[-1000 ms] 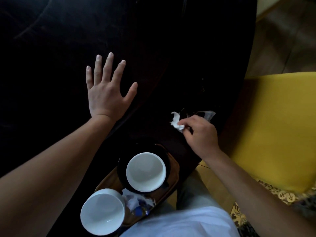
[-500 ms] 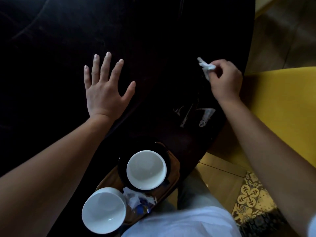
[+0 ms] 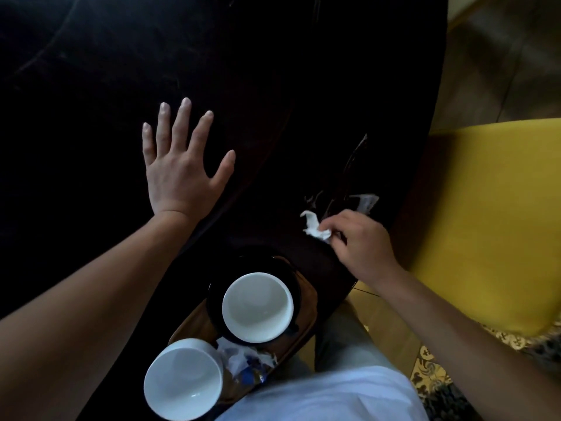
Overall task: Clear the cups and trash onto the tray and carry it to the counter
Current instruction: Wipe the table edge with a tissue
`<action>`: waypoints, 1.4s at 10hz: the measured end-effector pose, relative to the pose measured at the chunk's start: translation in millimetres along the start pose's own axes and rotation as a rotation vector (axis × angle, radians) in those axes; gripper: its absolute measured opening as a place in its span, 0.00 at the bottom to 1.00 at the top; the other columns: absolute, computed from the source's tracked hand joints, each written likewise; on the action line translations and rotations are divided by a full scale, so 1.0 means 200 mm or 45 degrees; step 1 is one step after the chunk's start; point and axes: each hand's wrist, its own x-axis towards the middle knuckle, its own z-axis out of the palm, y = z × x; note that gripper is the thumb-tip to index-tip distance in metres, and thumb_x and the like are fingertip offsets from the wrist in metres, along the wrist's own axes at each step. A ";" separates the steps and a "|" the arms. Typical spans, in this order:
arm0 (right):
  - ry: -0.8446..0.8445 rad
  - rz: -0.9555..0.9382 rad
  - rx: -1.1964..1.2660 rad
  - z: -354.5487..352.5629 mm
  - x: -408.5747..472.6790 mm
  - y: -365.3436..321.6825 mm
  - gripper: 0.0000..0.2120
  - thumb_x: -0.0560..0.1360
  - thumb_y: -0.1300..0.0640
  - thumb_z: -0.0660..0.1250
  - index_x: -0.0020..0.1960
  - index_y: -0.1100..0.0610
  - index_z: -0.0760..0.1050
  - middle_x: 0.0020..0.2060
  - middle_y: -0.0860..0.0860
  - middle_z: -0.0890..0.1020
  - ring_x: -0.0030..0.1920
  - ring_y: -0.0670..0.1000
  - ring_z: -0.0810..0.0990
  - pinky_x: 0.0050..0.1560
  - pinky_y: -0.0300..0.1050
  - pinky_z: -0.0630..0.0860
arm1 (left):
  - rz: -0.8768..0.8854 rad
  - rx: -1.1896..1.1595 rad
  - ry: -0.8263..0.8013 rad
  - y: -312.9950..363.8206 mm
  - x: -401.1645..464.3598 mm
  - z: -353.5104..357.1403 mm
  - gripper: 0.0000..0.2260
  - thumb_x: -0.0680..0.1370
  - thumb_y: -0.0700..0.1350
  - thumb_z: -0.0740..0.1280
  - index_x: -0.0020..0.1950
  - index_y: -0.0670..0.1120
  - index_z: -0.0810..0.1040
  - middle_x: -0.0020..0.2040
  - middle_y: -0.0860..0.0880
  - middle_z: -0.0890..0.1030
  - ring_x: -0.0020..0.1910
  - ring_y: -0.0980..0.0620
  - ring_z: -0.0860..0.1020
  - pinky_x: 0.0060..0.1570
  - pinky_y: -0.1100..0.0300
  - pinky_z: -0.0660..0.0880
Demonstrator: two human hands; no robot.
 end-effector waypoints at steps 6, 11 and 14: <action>0.345 0.346 -0.082 -0.28 0.65 0.33 0.10 0.77 0.58 0.67 0.56 0.51 0.81 0.51 0.53 0.83 0.51 0.55 0.81 0.45 0.42 0.71 | -0.002 0.003 0.006 -0.01 -0.01 0.00 0.30 0.82 0.64 0.58 0.81 0.52 0.63 0.84 0.48 0.56 0.84 0.43 0.49 0.80 0.39 0.46; 0.316 0.328 -0.169 -0.35 0.59 0.37 0.10 0.74 0.59 0.66 0.53 0.51 0.81 0.49 0.53 0.83 0.50 0.57 0.81 0.48 0.49 0.76 | 0.007 -0.002 0.019 -0.01 -0.01 0.00 0.30 0.82 0.64 0.58 0.81 0.52 0.64 0.84 0.47 0.56 0.83 0.43 0.50 0.80 0.40 0.46; -0.051 0.052 -0.086 -0.11 0.26 0.03 0.09 0.75 0.61 0.67 0.53 0.52 0.80 0.45 0.49 0.80 0.46 0.52 0.79 0.42 0.45 0.70 | 0.006 0.004 0.003 -0.01 -0.01 0.01 0.31 0.82 0.64 0.58 0.81 0.52 0.63 0.84 0.47 0.56 0.84 0.43 0.50 0.80 0.39 0.46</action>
